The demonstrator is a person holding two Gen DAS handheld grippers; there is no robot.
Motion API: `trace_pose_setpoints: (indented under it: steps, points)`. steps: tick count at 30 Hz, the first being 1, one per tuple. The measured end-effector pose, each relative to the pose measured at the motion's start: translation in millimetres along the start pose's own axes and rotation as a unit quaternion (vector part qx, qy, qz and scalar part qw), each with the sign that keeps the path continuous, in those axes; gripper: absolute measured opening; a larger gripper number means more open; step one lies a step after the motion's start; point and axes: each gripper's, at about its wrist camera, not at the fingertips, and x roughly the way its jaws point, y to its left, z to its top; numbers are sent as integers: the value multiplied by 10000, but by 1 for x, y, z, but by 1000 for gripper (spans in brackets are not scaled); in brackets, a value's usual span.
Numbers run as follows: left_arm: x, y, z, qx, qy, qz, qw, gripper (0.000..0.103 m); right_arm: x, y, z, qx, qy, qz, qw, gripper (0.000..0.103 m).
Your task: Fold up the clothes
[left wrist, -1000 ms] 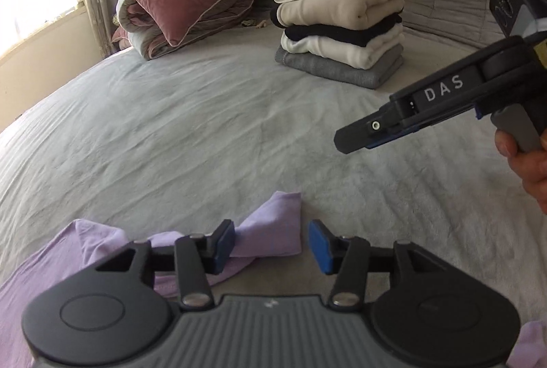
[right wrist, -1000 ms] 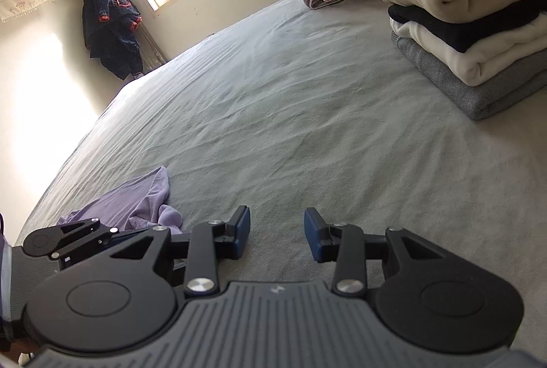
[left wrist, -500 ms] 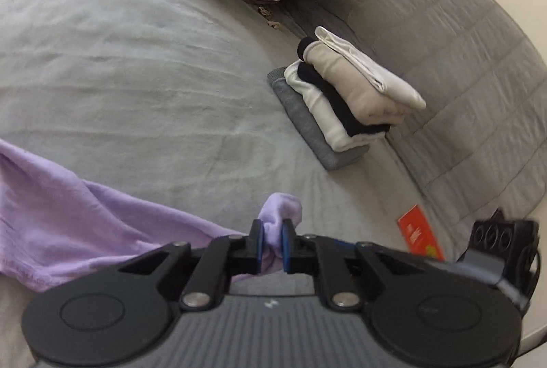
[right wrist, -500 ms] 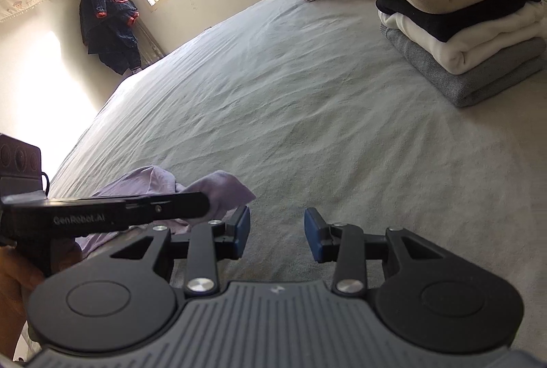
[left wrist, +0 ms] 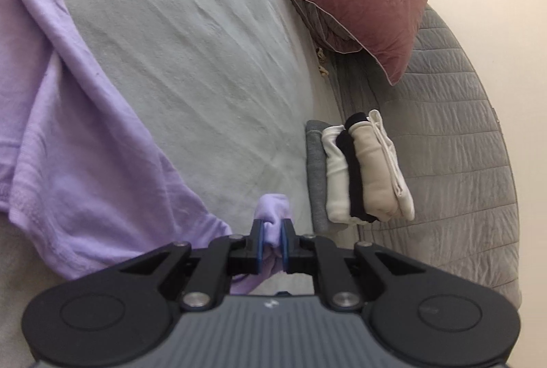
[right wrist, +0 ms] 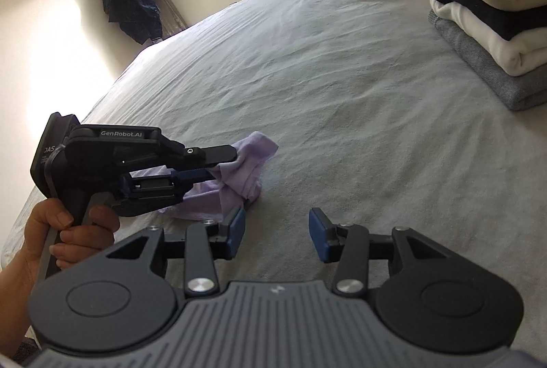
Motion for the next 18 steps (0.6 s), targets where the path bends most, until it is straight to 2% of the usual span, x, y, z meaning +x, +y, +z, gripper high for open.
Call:
trace_pose_setpoints:
  steps: [4, 9, 10, 11, 12, 13, 18]
  points:
    - [7, -18, 5, 110, 312, -398, 9987, 9, 4, 1, 5, 149, -159, 374, 9991, 47]
    - [12, -34, 7, 342, 634, -484, 9962, 10, -1, 5, 11, 72, -562, 563, 9968, 49]
    - [10, -35, 8, 389, 624, -460, 9962, 10, -2, 4, 12, 47, -599, 603, 9964, 46]
    - [9, -36, 9, 436, 614, -437, 9962, 11, -4, 4, 13, 22, -635, 643, 9959, 17]
    - [7, -37, 10, 483, 604, -413, 9962, 11, -6, 3, 14, -2, -672, 683, 9954, 10]
    - [6, -37, 11, 529, 594, -389, 9961, 12, -7, 2, 15, -16, -676, 672, 9954, 10]
    - [-9, -40, 13, 1051, 399, 110, 9936, 29, -19, -13, 19, 23, -493, 316, 9983, 10]
